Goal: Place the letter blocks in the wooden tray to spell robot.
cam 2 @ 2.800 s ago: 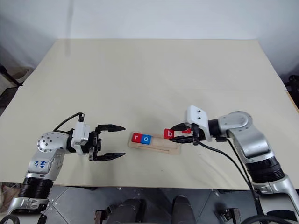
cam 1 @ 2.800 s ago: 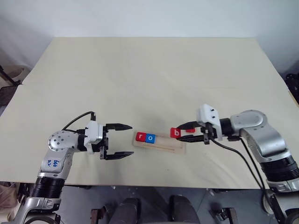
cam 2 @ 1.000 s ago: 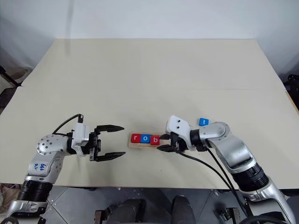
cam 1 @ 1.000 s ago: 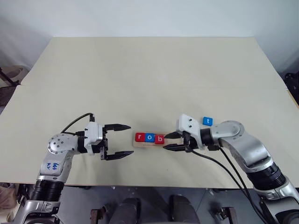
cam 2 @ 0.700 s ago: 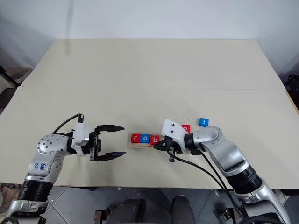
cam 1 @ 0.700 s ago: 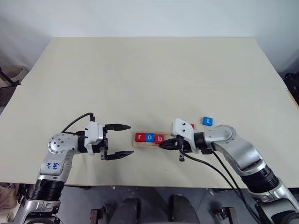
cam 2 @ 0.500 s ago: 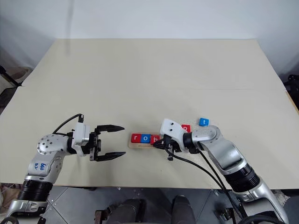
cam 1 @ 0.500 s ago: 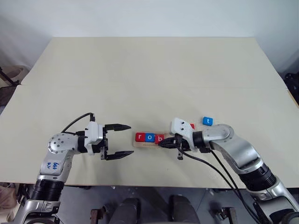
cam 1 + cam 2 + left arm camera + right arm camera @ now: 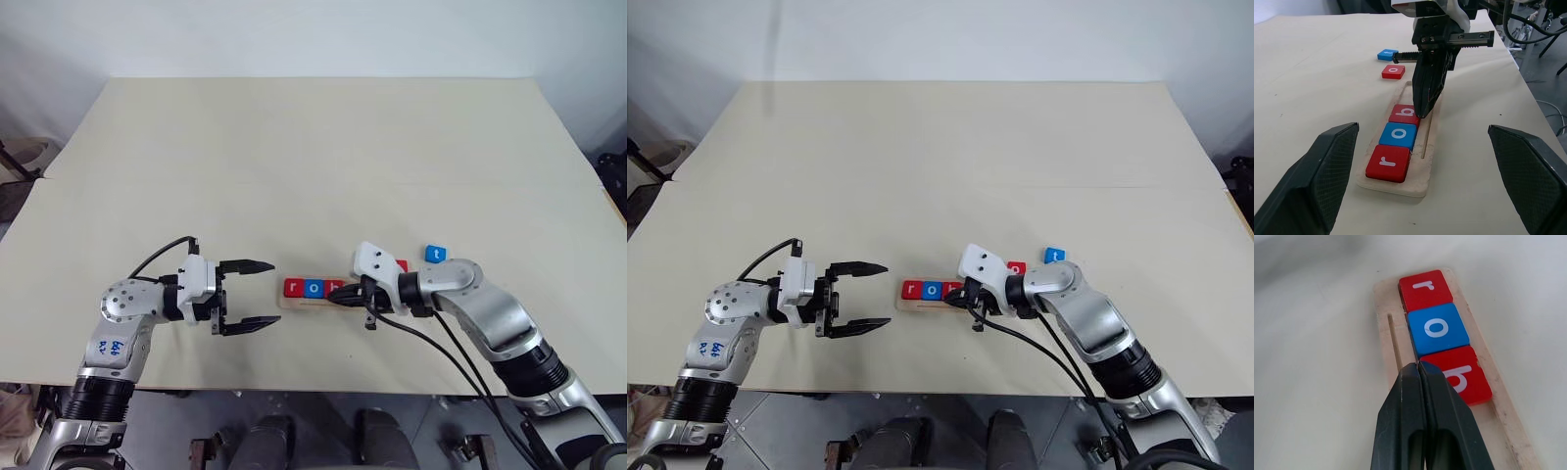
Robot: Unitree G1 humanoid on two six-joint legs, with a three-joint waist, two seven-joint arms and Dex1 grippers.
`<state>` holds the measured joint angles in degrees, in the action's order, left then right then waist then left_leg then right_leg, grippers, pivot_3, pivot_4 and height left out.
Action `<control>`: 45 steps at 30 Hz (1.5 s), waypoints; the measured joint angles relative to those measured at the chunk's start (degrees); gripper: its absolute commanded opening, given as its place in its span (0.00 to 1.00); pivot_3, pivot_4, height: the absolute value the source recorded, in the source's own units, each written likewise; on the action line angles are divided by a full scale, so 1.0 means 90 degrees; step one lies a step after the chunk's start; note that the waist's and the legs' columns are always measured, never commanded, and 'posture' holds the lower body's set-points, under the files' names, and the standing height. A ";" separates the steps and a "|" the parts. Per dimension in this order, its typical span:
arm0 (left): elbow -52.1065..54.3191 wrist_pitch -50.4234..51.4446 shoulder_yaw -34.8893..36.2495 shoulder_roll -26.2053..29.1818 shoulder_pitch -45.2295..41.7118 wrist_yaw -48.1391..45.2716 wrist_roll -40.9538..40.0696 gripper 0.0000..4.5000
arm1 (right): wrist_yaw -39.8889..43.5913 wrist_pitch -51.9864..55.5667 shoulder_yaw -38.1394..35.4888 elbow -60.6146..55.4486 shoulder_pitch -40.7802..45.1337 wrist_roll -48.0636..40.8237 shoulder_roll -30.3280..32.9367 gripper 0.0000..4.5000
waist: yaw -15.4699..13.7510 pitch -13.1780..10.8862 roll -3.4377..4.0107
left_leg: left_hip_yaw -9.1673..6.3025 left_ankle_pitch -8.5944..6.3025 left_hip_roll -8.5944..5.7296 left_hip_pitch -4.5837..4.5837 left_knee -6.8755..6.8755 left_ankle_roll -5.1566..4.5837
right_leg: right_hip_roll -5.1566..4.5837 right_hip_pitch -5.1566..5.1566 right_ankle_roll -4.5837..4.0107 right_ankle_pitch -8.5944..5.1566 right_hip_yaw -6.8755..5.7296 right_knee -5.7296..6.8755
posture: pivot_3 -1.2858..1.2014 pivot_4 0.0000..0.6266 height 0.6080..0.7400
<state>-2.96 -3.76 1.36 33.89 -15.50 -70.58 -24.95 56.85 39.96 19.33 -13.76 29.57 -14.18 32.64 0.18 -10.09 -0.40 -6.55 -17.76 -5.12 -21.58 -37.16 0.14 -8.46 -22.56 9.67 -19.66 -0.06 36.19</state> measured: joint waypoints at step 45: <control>-0.0948 -0.0178 0.0000 -0.0147 -0.0711 -0.0209 0.0050 1.00 | -0.1441 -0.2037 -0.4601 -0.0376 -0.3444 -0.1111 0.0589 0.99 | -0.0010 0.0000 0.0000 | 0.0009 0.0000 0.0005 0.0013 -0.0003 -0.0001 | 0.0002 0.0012 0.0001 0.0001 -0.0002 0.0009 | 0.52 0.24 1.00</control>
<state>-11.49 -5.36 1.36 32.57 -21.90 -72.45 -24.50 43.88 21.63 -22.08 -17.14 -1.43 -24.18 37.94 0.09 -10.09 -0.40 -6.46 -17.76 -5.08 -21.47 -37.19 0.13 -8.45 -22.45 9.68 -19.66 -0.07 36.27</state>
